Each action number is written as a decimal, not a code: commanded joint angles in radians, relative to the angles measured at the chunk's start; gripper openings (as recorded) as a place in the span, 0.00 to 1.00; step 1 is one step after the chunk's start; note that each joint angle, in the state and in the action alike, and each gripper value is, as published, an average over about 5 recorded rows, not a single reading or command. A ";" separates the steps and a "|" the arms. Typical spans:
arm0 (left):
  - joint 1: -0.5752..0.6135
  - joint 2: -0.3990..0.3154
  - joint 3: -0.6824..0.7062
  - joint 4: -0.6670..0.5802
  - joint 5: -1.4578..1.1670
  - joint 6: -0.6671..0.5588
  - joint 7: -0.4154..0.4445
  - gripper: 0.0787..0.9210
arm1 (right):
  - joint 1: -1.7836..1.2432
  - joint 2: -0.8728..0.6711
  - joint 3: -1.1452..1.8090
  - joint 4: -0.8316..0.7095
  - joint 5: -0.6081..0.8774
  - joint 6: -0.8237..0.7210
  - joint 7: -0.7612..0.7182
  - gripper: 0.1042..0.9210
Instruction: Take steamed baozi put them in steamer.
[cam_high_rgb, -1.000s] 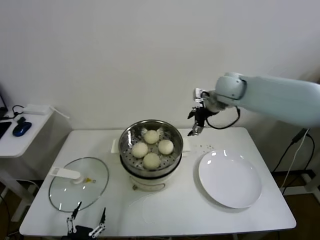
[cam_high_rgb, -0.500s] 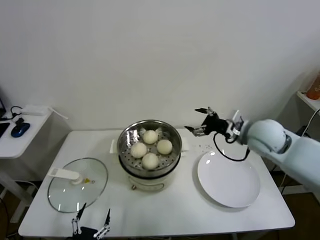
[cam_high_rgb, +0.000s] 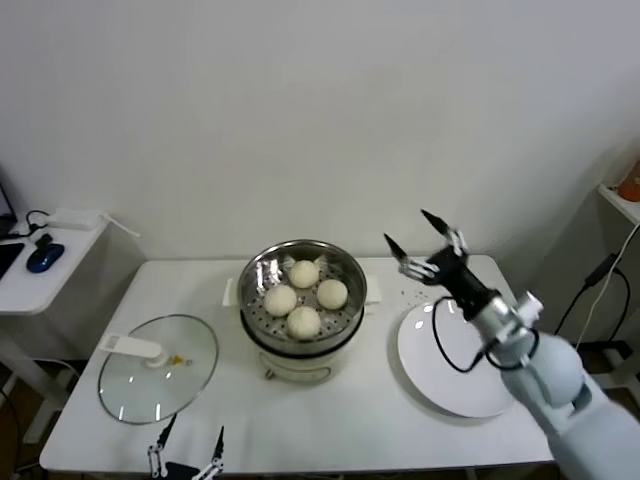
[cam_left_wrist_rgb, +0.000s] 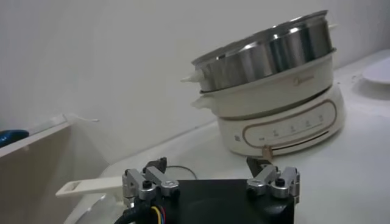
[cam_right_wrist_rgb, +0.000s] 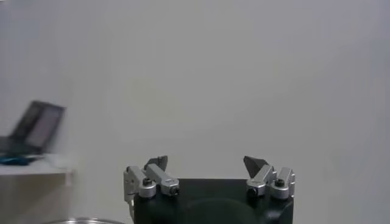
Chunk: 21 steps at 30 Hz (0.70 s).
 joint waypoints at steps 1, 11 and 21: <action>0.005 0.004 0.006 0.008 -0.004 -0.018 -0.024 0.88 | -0.793 0.411 0.332 0.021 -0.204 0.358 0.052 0.88; 0.005 0.009 -0.002 -0.032 -0.032 -0.013 -0.037 0.88 | -0.766 0.474 0.280 0.016 -0.250 0.386 0.097 0.88; -0.001 0.006 -0.004 -0.039 -0.038 -0.012 -0.041 0.88 | -0.762 0.497 0.266 0.009 -0.265 0.408 0.118 0.88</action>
